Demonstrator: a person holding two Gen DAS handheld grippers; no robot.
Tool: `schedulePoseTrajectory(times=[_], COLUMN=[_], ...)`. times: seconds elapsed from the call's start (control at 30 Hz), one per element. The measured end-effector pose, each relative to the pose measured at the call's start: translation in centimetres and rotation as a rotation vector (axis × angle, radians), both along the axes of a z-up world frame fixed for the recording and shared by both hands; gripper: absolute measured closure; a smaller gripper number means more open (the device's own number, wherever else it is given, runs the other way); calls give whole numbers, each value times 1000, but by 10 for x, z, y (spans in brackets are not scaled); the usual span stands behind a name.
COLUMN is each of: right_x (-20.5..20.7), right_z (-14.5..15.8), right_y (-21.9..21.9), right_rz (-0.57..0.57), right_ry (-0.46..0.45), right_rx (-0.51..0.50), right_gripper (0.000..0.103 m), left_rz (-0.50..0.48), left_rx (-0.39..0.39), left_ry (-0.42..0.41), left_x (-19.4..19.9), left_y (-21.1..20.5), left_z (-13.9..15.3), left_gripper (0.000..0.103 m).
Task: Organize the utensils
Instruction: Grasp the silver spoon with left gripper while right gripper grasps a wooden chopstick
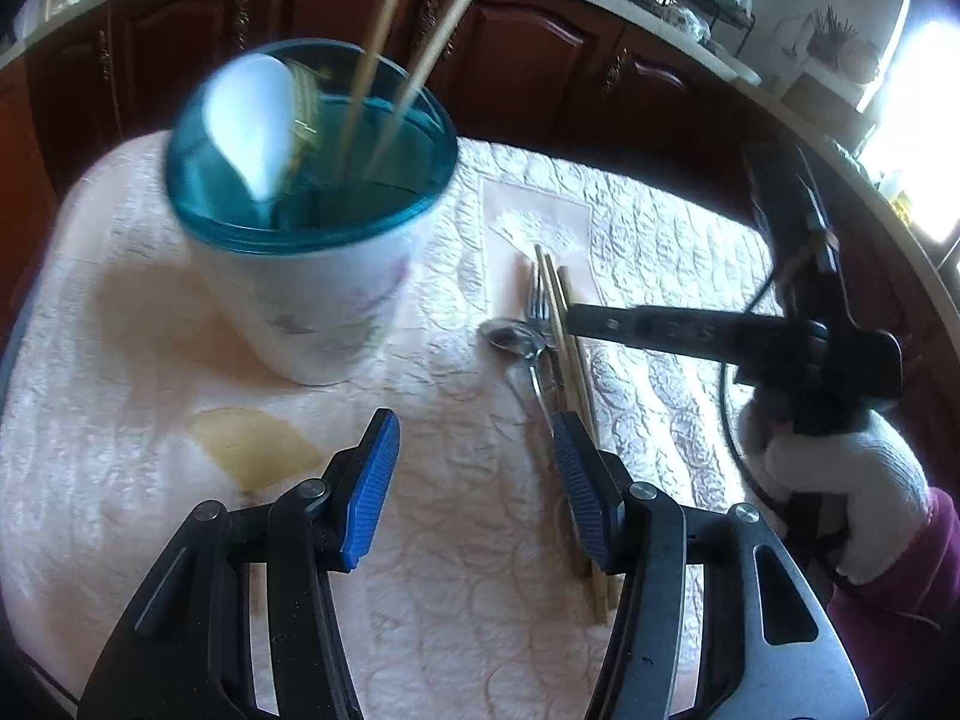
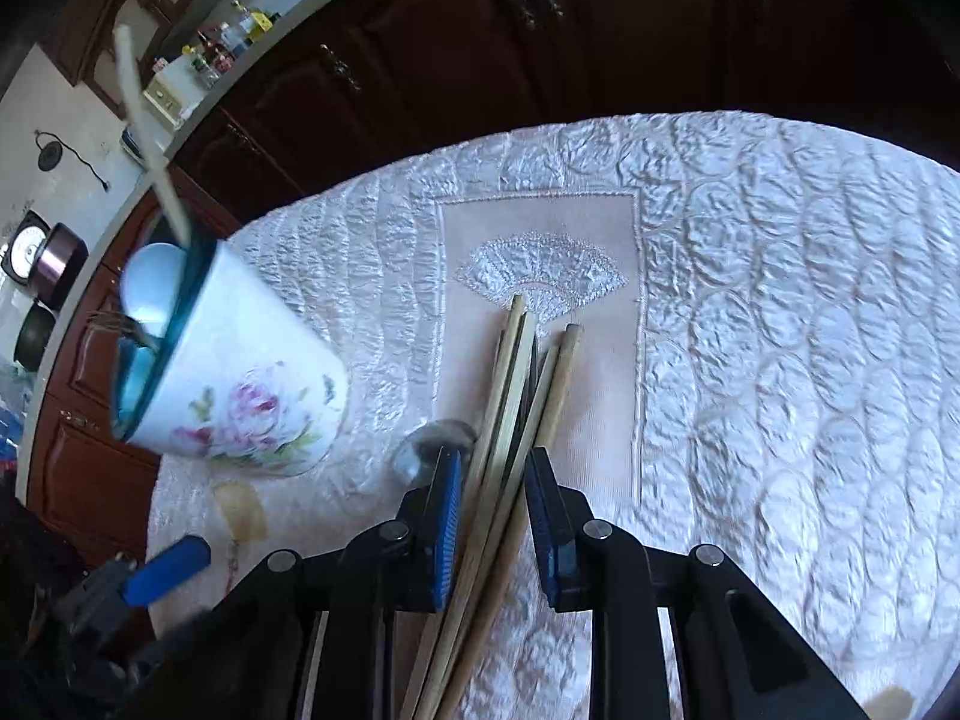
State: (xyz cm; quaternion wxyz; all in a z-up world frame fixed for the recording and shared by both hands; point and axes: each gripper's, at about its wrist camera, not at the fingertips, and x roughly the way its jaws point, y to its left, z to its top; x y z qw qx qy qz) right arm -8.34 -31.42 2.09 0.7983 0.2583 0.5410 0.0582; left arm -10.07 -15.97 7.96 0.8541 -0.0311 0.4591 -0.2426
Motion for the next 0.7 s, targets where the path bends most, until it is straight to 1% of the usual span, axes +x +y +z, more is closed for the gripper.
schedulePoseTrajectory(times=[0.03, 0.07, 0.13, 0.23, 0.33, 0.43, 0.47, 0.5, 0.53, 0.6, 0.7], right_x=[2, 1, -6, -25, -45, -60, -62, -64, -64, -64, -63], right_z=[-4, -5, 0, 9, 11, 9, 6, 3, 2, 0, -7], right_y=[-2, -4, -8, -22, -41, -56, -58, -61, -63, -67, -69], right_rz=[1, -2, 0, -4, -32, -54, -55, -54, -51, -43, -40], right_ry=[3, 0, -15, -35, -25, -2, 4, 15, 22, 35, 53], right_rx=[29, 45, 28, 36, 22, 9, 6, 0, -3, 7, 11], right_gripper=[93, 97, 98, 98, 98, 98, 98, 98, 98, 98, 98], left_rz=[0, 0, 2, 0, -6, 7, 11, 14, 16, 13, 2], left_rx=[2, 3, 6, 0, -3, -23, -27, -26, -20, -17, -32], left_ry=[4, 6, 8, 30, 64, 73, 83, 91, 108, 127, 140], left_x=[3, 7, 13, 23, 32, 39, 42, 44, 47, 50, 54], left_y=[-3, -8, -16, -29, -41, -48, -51, -54, -57, -61, -63], left_z=[-3, -6, -10, -20, -32, -37, -40, -42, -45, -50, -55], left_gripper=[50, 50, 50, 50, 50, 50, 53, 63, 68, 88, 96])
